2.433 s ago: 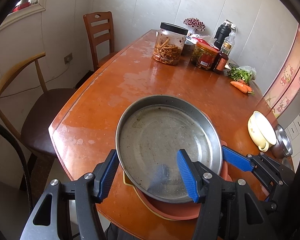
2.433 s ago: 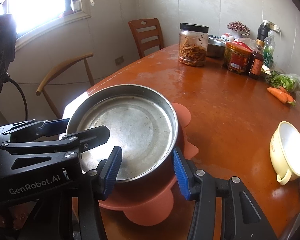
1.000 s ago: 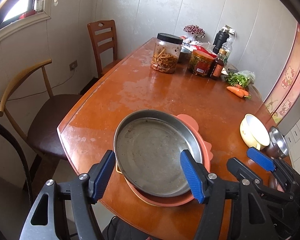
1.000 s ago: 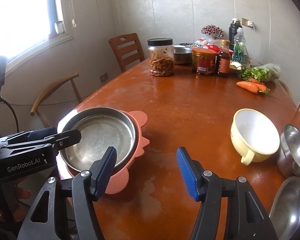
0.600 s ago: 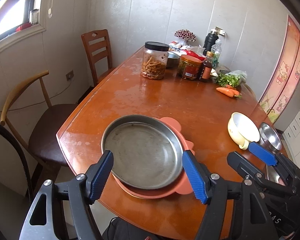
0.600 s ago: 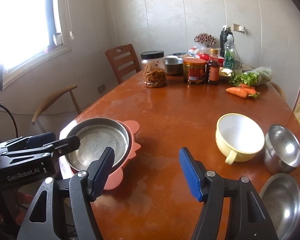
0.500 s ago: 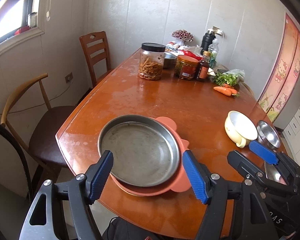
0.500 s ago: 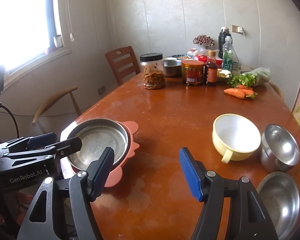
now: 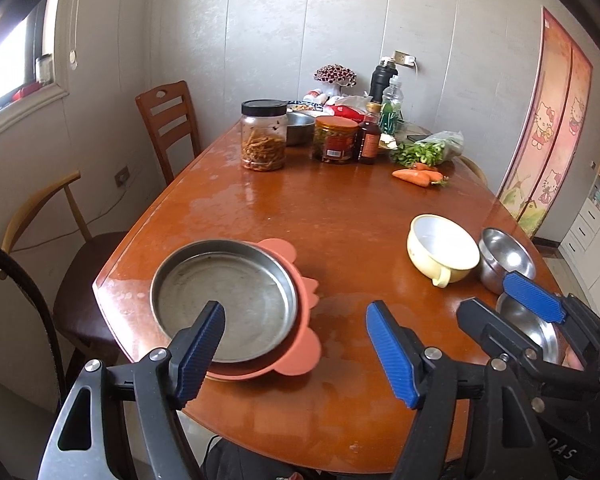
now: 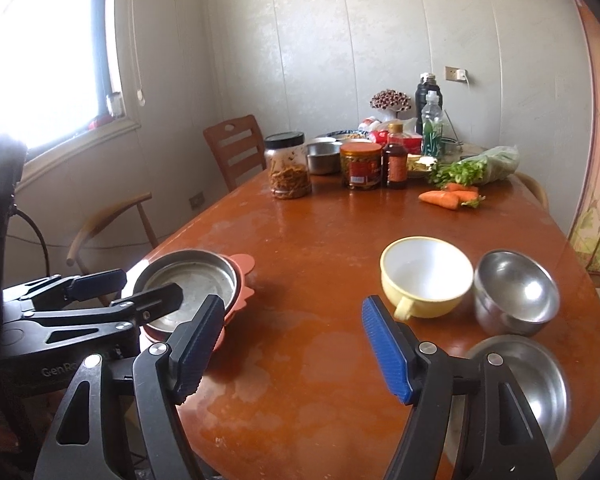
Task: Organize plates and bowls
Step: 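Move the left tool over to the rim of the large steel basin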
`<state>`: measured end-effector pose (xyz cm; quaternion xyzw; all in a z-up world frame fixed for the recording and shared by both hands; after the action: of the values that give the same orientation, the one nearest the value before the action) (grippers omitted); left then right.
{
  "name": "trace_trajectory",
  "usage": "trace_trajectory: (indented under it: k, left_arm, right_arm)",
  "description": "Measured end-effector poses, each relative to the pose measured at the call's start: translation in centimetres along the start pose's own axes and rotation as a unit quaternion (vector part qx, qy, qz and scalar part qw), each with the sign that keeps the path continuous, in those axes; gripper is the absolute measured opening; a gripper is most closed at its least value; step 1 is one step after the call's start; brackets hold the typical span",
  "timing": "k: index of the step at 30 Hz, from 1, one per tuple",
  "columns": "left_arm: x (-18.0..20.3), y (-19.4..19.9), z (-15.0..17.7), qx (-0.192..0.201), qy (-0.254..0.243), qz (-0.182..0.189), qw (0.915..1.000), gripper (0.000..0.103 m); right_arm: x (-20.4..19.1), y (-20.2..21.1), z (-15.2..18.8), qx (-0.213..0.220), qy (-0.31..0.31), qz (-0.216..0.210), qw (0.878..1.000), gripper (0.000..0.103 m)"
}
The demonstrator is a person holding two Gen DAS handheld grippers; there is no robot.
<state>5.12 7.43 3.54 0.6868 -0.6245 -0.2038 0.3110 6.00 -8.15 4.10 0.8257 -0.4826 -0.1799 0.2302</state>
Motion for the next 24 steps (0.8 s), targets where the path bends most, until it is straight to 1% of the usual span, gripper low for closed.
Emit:
trace_trajectory:
  k: [6,14,24]
  left_arm:
    - [2.6,0.1,-0.1,0.002,-0.010,0.012,0.9999,0.074]
    - [6.8,-0.4,-0.4,-0.001,-0.028,0.027,0.9992,0.075]
    - [11.8,-1.6,0.2,-0.019,-0.041,0.059,0.9972,0.075]
  right_arm:
    - [2.0,2.1,0.1,0.011,-0.005,0.007,1.000,0.074]
    - [6.3,4.6,0.5,0.029,-0.032,0.022,0.999,0.075]
    - [11.7,7.1,2.0,0.030,-0.065,0.052,0.996,0.075]
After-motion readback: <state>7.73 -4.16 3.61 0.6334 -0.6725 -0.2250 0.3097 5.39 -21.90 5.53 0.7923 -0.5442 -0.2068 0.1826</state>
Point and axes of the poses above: each gripper's, at about its wrist camera, not at the fingertips, and y roughly against the way its jaws point, x to its right, z to its underside, the point moved 3 cm from there along -y, roughly the way its jaws point, and after that the axes turned 2 degrees about y, right-handed, at the moved point
